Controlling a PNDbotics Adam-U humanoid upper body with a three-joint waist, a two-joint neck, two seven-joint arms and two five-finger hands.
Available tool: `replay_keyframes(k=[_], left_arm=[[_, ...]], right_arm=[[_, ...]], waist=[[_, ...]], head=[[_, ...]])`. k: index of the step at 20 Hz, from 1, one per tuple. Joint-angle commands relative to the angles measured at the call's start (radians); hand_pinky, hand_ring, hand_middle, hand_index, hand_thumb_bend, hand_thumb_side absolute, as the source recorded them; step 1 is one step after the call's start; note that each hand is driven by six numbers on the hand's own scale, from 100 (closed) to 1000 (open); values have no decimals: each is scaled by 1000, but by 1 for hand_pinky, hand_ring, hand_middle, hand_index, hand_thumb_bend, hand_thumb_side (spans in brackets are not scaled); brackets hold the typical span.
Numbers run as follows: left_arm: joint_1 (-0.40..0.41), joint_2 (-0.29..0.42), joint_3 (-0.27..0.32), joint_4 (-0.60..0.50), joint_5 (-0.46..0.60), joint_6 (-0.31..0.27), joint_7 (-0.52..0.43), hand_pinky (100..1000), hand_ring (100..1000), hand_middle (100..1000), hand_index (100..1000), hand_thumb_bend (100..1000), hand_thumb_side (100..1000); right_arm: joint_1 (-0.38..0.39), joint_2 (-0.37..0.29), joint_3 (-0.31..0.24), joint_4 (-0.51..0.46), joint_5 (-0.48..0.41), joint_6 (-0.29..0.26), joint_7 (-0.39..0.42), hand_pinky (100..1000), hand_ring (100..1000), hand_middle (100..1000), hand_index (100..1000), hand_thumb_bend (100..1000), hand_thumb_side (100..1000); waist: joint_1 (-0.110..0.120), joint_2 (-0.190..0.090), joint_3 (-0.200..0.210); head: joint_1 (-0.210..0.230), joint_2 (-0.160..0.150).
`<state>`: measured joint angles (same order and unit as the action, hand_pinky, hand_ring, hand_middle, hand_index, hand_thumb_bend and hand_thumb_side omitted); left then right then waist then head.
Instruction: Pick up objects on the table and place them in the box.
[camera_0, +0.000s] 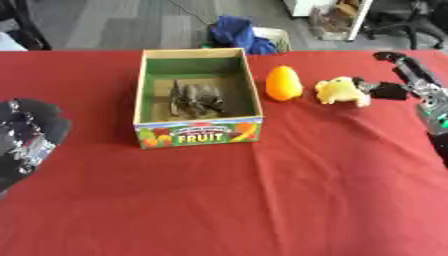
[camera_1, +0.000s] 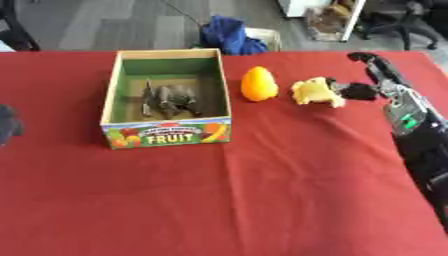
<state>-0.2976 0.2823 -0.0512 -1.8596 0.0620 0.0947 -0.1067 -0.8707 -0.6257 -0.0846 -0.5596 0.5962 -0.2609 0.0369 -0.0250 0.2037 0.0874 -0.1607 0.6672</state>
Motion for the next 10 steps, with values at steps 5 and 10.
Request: replay_keyframes(k=[5,10], left_arm=[[-6,19,9,-17,-4,-2,1,616,581,568,614,576,381],[-8,20,8,-18,-4,-3,0,617,581,569,614,574,381]], right_arm=[[-21,-4,7,-1,-11,-21,54,917,1000,878,930,368,500],[-24,8,10,8,10,-17,62,915,1000,887,934,371,496]], waist=[[5,-12,2],[7,-10,6]], head=[[-4,-5],[-4,-11]])
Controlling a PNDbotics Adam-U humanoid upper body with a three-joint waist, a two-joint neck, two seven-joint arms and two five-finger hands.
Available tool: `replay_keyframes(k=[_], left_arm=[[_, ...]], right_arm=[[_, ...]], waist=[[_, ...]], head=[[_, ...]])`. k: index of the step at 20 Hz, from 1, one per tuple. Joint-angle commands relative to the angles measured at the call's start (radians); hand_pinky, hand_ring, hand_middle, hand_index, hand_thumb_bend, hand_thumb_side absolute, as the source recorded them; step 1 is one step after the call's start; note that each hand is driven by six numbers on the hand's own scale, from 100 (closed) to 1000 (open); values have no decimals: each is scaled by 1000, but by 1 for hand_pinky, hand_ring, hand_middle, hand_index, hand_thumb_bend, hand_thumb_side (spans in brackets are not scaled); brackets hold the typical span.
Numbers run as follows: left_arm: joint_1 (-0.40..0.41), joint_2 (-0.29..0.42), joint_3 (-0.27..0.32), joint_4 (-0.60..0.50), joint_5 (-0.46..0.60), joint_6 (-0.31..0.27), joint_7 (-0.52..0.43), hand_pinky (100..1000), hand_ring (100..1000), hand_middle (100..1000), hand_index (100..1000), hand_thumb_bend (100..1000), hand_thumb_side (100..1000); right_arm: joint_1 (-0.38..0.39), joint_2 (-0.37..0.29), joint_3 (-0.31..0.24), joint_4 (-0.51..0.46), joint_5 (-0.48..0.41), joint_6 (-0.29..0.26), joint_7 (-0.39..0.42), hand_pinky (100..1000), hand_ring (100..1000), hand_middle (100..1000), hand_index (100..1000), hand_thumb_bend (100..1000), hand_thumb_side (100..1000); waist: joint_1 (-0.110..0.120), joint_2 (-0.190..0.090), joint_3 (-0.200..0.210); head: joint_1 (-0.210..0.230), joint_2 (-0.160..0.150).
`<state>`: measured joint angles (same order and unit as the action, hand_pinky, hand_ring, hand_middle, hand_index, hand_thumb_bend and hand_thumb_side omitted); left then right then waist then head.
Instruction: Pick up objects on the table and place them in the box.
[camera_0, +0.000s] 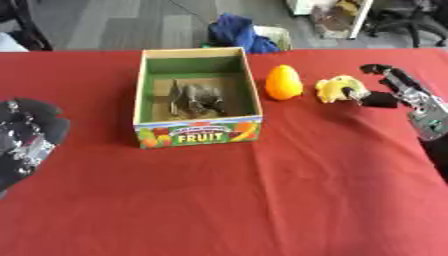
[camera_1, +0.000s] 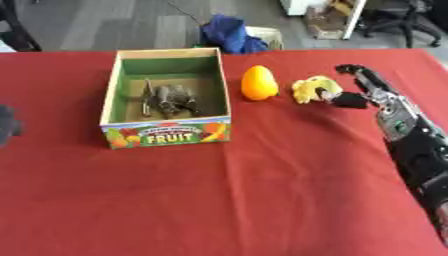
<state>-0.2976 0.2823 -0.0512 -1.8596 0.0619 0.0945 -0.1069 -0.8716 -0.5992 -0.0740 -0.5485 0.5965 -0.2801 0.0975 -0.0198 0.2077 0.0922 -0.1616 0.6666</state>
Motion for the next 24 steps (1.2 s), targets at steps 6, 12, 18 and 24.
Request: replay_keyframes(k=[6,12,18,24], left_arm=[[-11,19,6,-19,-3,-3,-2,616,581,569,614,573,382],[-13,19,6,-20,-4,-3,-3,616,581,570,614,572,385],[-16,17,4,-20,-4,-3,-6,616,581,570,615,571,387],[-16,17,4,-20,-4,-2,-6,616,582,571,615,572,385]], right_arm=[[-26,-1,-1,-5,60,62,-100,904,1000,890,935,367,443],[-31,11,3,-2,99,107,-175,882,1000,862,925,346,405],[-31,25,9,6,118,105,-145,772,1000,709,804,250,254],[-34,25,-2,-26,89,98,-209,708,872,443,553,100,100]], waist=[[7,-9,8],[10,1,14],[12,8,14],[12,3,6]], head=[[-10,-23],[-15,-36],[-19,-39],[-20,-36]])
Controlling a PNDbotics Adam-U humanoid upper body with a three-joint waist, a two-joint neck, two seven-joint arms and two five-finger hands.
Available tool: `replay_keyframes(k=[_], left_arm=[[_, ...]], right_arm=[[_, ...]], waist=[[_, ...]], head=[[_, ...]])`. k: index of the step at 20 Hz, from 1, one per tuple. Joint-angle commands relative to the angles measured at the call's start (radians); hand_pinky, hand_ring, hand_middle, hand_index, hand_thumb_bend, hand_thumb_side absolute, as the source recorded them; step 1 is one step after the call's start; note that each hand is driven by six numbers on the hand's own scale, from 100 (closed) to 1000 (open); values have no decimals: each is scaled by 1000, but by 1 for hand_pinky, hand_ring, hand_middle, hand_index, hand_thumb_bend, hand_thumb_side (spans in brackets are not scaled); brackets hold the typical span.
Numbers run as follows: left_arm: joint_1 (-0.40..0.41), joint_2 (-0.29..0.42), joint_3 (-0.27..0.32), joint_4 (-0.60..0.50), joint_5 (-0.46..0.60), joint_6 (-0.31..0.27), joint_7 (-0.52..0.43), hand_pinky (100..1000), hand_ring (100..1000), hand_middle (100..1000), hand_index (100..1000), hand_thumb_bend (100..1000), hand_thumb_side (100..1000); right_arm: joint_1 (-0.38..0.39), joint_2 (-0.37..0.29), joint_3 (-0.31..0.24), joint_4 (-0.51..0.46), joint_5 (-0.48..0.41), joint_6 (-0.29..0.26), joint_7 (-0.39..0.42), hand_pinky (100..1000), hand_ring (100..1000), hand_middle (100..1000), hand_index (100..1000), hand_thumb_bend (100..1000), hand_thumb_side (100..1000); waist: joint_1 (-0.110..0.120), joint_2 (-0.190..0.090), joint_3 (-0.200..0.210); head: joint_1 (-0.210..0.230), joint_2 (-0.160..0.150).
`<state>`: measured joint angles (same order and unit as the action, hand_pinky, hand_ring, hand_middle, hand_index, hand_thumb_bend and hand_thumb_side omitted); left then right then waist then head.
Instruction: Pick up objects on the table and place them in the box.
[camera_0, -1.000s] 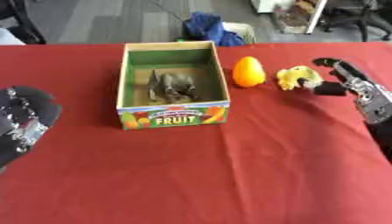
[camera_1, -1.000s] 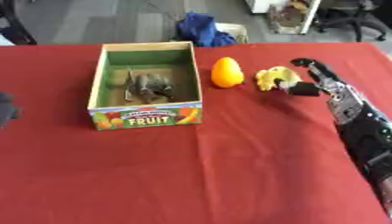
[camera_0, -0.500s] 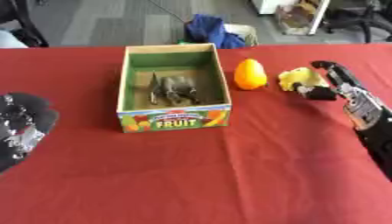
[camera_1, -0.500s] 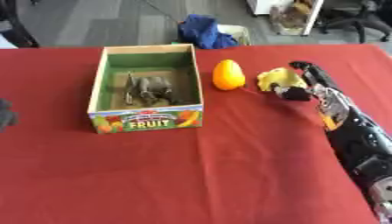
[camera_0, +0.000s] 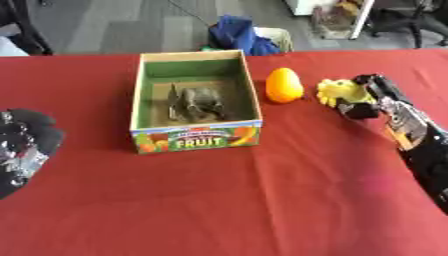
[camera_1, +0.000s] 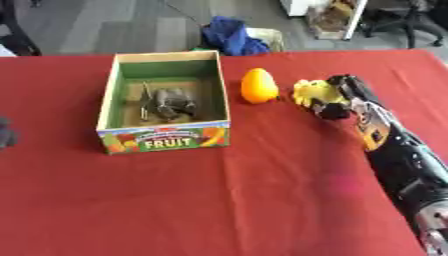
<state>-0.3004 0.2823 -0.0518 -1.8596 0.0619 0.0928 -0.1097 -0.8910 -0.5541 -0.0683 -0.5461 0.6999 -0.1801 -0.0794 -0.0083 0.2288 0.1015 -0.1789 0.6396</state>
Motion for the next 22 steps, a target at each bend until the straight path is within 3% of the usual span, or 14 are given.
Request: replay_keyframes(k=[1,6,12,16,22], left_arm=[[-13,17,5,-20,-4,-1,-2,616,582,571,615,572,385],[-11,17,4,-18,-2,0,-3,616,582,571,616,572,383],[-9,17,4,-17,-1,0,-4,616,582,572,616,574,379],[-11,15,2,-17,1,0,-5,616,582,571,615,574,379],[-18,9,-4,-17,4,1,-11,616,582,571,615,576,379]], right_arm=[[-16,-21,-6,-42,-21,-5,-45,707,867,432,545,100,100],[-30,-25,6,-172,-93,-35,-36,711,862,423,542,100,100],[-74,2,59,-322,-159,-66,66,712,853,426,547,100,100],[-115,54,90,-350,-152,-85,123,717,861,440,564,100,100],[-159,150,110,-317,-62,-110,157,720,871,455,584,100,100]], waist=[[0,-19,-4],[-7,-30,-12],[-15,-42,-4],[-18,-46,8],[-22,-44,35]], head=[[-2,-9],[0,-5],[-1,-2],[-5,-1],[-18,-3]])
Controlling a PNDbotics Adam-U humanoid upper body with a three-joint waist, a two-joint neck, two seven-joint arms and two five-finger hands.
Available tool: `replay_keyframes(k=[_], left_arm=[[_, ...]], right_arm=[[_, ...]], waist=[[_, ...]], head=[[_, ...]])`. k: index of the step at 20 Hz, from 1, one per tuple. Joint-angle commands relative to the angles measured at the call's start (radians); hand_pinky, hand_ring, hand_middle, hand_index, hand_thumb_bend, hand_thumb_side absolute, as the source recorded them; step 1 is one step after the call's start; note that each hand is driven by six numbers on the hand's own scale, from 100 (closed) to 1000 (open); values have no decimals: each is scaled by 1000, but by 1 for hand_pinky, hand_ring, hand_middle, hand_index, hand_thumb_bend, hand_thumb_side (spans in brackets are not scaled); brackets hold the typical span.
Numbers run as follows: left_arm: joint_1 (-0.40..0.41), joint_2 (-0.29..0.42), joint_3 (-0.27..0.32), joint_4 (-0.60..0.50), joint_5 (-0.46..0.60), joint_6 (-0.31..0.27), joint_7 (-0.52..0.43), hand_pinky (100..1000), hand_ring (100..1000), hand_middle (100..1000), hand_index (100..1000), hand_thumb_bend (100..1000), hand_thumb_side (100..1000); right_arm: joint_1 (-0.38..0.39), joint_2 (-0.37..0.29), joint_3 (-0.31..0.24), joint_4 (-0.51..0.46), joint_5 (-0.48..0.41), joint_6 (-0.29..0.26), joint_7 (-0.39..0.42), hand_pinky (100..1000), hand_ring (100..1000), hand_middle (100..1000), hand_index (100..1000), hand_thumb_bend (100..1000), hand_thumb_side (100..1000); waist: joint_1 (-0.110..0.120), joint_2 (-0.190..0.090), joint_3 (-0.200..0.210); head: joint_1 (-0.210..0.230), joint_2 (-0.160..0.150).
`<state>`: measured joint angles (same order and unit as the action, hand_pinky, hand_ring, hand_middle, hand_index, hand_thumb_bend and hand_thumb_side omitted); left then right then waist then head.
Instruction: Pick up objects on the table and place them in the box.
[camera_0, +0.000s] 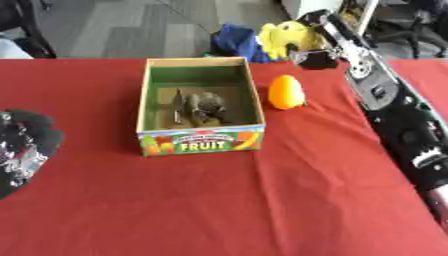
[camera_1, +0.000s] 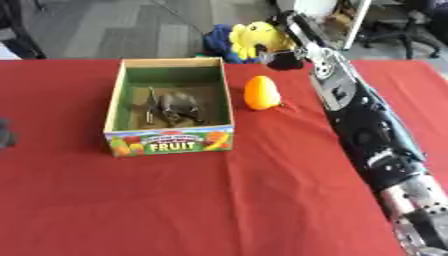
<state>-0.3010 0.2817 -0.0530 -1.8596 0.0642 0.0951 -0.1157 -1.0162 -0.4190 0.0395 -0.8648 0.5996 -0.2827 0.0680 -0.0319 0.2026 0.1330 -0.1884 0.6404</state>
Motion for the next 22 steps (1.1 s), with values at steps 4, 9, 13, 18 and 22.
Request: replay_keyframes(k=[4,9,13,18,22], left_arm=[[-23,6,-7,-17,4,-1,-10,616,582,571,615,576,379],[-29,3,-9,-18,6,0,-13,616,583,571,615,576,379],[-33,1,-12,-18,8,0,-16,616,583,571,615,576,378],[-36,0,-13,-19,9,0,-18,615,583,571,615,577,378],[-35,0,-12,-18,9,0,-17,615,583,571,615,578,378]], right_arm=[[-49,66,7,39,110,-24,12,723,878,470,608,100,104],[-56,110,12,66,167,-44,20,728,888,497,647,101,162],[-58,144,22,78,193,-65,39,736,900,522,683,158,246],[-60,171,47,73,235,-129,113,788,989,710,857,319,422],[-61,170,54,47,220,-185,192,853,1000,869,925,413,511]], waist=[[-1,-14,19],[-1,-9,31],[2,-9,39],[3,-9,42],[3,-9,40]], head=[[-15,-5],[-21,-7],[-28,-8],[-33,-10],[-32,-12]])
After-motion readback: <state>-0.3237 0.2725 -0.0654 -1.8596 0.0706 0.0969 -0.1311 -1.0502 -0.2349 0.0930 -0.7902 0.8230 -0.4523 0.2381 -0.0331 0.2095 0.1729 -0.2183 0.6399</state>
